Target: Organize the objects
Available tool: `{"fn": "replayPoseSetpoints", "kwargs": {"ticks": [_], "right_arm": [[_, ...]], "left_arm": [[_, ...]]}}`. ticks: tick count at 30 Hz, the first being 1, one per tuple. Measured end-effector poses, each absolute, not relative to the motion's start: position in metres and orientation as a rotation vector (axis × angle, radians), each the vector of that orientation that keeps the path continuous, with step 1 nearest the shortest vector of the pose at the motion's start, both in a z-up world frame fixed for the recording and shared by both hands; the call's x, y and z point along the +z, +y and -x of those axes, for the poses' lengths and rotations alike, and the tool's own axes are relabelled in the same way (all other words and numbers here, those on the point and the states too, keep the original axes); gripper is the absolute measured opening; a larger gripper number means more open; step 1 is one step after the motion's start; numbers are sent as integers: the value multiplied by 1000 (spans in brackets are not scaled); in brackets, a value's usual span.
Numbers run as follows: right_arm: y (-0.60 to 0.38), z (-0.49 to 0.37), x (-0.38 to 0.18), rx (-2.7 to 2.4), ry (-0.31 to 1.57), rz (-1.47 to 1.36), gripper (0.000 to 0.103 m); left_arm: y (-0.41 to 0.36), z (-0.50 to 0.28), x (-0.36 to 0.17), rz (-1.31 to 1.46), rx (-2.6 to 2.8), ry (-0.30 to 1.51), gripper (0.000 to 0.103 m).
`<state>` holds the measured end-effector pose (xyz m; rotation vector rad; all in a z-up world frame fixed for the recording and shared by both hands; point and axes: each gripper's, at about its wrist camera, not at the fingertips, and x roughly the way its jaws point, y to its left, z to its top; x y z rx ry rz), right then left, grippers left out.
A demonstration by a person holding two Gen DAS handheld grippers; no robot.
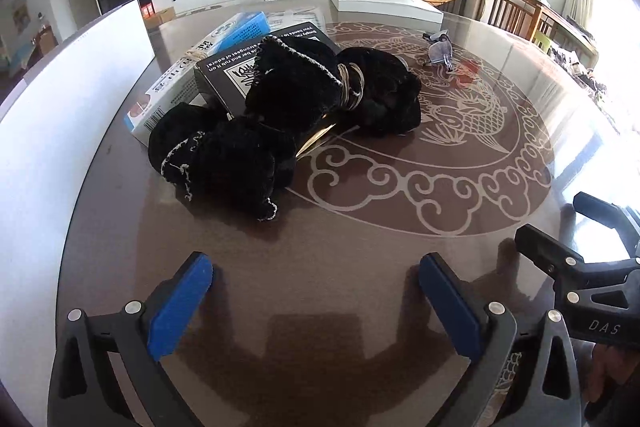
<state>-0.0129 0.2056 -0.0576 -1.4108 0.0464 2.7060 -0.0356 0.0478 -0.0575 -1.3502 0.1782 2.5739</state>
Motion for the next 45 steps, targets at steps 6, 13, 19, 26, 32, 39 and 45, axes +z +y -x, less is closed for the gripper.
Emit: {"fn": "replayPoseSetpoints", "kwargs": {"ticks": [6,13,19,26,32,39,45], "right_arm": [[204,12,-58,2705,49,1408,103],[205,12,-58,2706,49,1407,103],[205,13,-57,2707,51,1408,103],[204,13,-57,2706,51,1406,103],[203,13,-57,2707,50,1405,103],[204,12,-57,2712,57,1404,103],[207,12,-55,2729,102,1390,103]], "left_arm": [[49,36,-59,1343,2575,174,103],[48,36,-59,1342,2575,173,103],[43,32,-57,1357,2557,174,103],[0,2,5,1269,2575,3,103],[-27,-13,51,1229,2637,-39,103],[-22,-13,70,1222,2665,-253,103],[-15,-5,80,1215,2608,-325,103]]}}
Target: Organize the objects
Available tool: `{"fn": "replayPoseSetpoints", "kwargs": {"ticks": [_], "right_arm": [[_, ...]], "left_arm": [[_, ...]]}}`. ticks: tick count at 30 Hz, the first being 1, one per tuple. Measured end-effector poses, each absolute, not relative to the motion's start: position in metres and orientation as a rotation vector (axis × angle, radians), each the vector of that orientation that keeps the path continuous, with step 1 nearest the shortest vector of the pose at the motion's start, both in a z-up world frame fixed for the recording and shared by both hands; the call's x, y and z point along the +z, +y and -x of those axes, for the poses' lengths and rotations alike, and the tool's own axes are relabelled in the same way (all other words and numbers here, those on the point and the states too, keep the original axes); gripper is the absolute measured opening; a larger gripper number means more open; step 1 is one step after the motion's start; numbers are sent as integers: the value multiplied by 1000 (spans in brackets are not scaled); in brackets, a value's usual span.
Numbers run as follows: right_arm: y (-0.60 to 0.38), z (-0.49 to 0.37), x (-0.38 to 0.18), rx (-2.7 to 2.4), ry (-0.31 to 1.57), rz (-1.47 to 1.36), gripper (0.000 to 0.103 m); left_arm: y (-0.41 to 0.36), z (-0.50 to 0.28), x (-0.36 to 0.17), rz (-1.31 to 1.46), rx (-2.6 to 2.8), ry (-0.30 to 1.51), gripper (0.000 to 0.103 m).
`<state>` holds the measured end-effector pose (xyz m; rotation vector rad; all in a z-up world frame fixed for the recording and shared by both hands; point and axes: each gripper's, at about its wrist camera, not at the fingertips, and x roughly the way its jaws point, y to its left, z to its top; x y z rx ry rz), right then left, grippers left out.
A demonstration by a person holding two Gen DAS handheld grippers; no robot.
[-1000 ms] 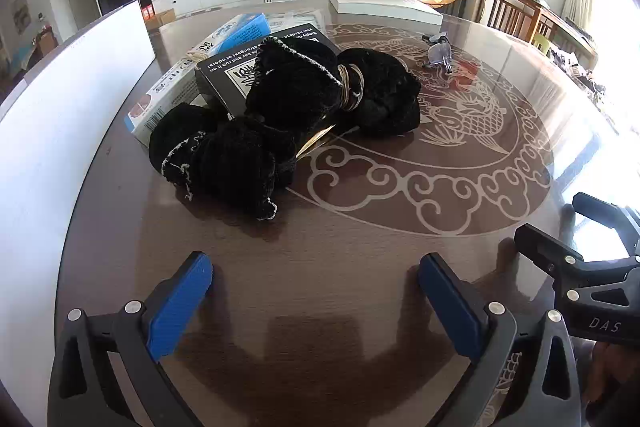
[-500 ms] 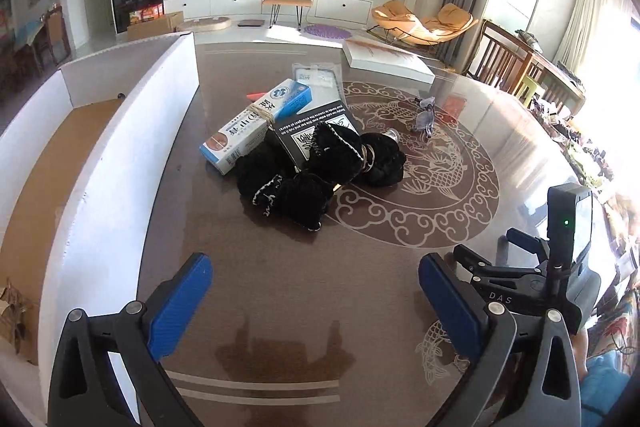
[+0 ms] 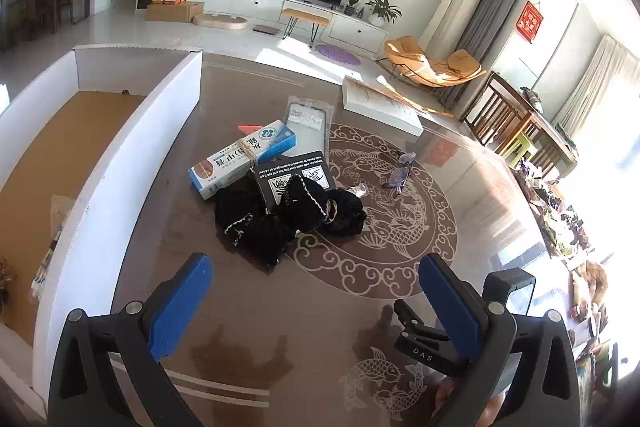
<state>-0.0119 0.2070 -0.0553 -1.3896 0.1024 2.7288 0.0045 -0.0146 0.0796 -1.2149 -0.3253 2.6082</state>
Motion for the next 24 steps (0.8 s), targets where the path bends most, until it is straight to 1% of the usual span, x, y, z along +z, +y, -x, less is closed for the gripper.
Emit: {"fn": "replayPoseSetpoints", "kwargs": {"ticks": [3,9,13,16,20,24], "right_arm": [[202,15,-57,2704,55,1404,103],[202,16,-57,2705,55,1403,103],[202,16,-57,2705,55,1403,103],[202,16,-57,2707,55,1404,103],[198,15,-57,2737,27,1417,103],[197,16,-57,2736,28,1416,103]], "left_arm": [[-20,-6,69,1220,2617,-264,103],[-30,-4,19,1336,2583,-191,103],[-26,-2,-9,1401,2569,-203,103],[-22,0,-19,1398,2591,-196,103],[-18,11,-25,1399,2614,-105,103],[-9,26,-34,1374,2587,68,103]]}}
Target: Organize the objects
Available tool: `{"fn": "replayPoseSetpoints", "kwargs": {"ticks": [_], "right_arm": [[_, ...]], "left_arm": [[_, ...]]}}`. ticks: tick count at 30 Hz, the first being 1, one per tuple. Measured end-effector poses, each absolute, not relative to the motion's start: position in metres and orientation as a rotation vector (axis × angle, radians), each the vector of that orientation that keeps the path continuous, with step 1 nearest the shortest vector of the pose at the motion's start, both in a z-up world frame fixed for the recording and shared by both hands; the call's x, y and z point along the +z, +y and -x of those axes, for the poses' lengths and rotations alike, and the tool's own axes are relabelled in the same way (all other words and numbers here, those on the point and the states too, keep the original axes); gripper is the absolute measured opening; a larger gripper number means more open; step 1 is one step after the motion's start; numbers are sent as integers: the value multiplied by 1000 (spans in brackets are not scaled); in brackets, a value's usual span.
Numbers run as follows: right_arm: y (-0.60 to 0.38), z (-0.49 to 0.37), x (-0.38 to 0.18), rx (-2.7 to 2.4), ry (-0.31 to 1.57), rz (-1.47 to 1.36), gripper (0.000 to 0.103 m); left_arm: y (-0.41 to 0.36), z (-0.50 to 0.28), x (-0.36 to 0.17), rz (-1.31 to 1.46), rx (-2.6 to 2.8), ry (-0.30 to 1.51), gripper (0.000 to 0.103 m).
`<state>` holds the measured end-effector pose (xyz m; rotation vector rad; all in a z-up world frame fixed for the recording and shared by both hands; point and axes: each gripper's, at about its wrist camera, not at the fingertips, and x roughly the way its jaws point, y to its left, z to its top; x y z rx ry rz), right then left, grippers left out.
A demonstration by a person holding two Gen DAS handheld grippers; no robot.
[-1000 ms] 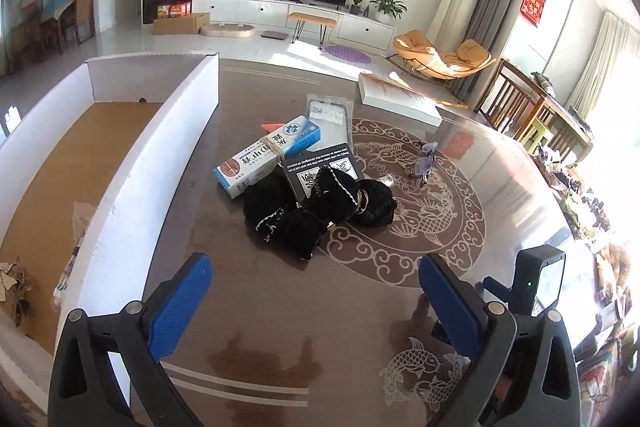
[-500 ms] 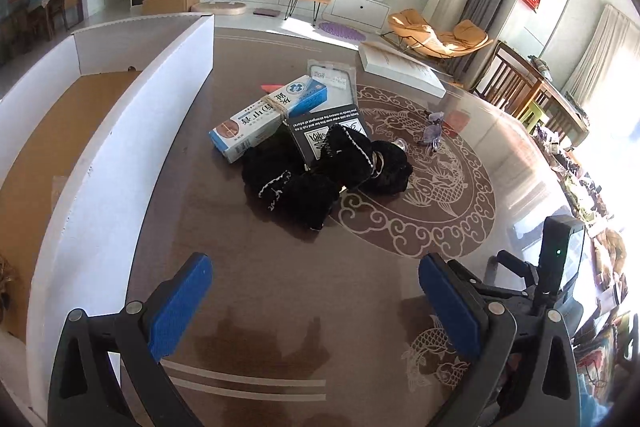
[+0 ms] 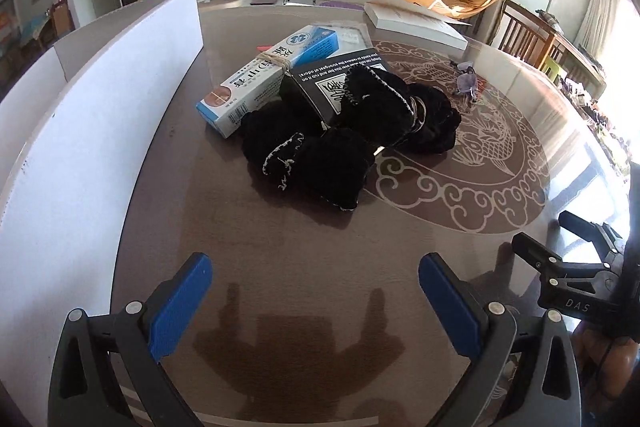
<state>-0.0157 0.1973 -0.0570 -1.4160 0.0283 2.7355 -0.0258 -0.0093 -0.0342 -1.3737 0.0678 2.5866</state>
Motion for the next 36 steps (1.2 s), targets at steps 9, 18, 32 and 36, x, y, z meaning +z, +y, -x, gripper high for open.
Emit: {"fn": "replayPoseSetpoints", "kwargs": {"ticks": [9,18,32,36], "right_arm": [[199,14,-57,2736,33,1416,103],[198,14,-57,2733,35,1416,103],[199,14,-57,2735,40,1417,103],[198,15,-58,2731,37,1416,103]], "left_arm": [[-1,48,-61,1331,2575,184,103],[-2,45,-60,1322,2563,182,103],[-2,44,-60,1326,2573,177,103],[-2,45,-60,1323,2570,177,103]]}}
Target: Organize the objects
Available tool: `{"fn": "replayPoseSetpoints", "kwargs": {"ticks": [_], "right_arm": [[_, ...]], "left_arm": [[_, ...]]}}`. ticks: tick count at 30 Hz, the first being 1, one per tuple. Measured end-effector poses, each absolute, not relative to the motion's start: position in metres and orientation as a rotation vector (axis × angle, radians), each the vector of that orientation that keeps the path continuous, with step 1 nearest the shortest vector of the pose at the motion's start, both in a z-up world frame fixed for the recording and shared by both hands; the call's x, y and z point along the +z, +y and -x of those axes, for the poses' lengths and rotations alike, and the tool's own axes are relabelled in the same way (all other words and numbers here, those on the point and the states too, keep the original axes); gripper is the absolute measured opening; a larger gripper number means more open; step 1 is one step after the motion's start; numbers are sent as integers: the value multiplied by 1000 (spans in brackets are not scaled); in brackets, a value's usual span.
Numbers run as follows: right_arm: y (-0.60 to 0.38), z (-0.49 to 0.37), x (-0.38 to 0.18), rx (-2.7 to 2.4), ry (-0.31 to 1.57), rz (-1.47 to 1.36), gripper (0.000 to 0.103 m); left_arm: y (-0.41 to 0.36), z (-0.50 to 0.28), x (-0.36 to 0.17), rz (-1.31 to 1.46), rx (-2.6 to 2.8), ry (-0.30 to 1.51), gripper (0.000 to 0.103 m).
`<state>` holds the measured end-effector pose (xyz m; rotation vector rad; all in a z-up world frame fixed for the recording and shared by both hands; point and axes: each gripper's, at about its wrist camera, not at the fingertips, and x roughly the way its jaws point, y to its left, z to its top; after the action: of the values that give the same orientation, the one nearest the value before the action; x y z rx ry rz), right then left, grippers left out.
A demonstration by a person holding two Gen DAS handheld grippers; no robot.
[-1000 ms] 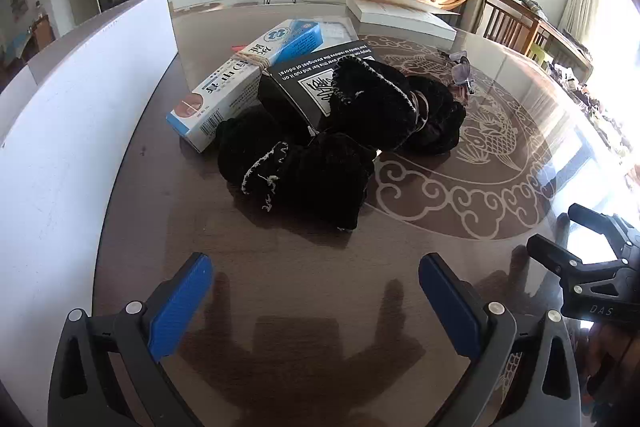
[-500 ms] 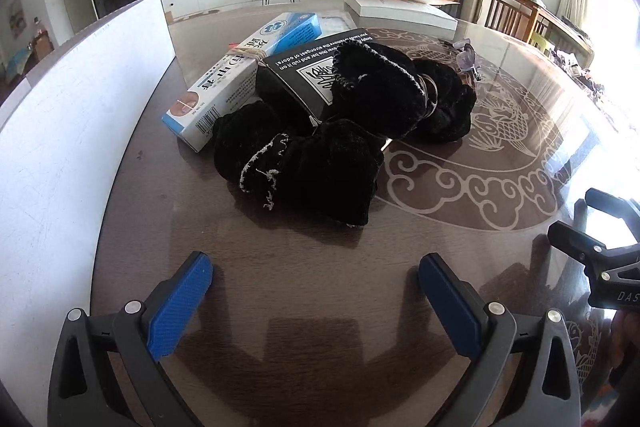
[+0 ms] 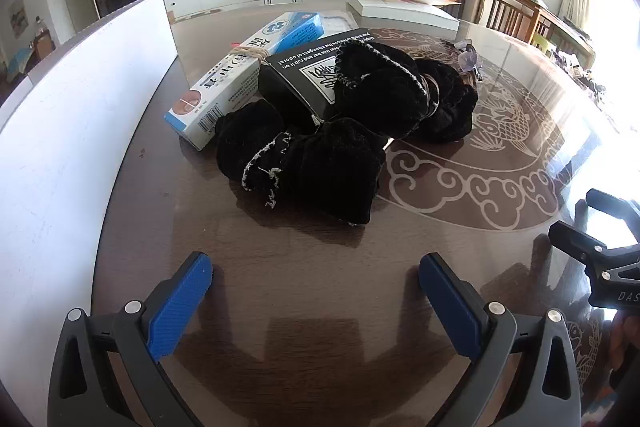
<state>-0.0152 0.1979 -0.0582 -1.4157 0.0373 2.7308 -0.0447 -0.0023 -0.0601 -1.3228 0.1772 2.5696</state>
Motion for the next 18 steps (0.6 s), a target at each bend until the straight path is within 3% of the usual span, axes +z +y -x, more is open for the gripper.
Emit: {"fn": "replayPoseSetpoints", "kwargs": {"ticks": [14,18], "right_arm": [[201,14,-56,2746,30,1439,103],[219,42,-41,2762,152,1442,101]], "left_arm": [[0,49,-61,1322,2570,175,103],[0,49,-61,1322,2570,175,103]]}}
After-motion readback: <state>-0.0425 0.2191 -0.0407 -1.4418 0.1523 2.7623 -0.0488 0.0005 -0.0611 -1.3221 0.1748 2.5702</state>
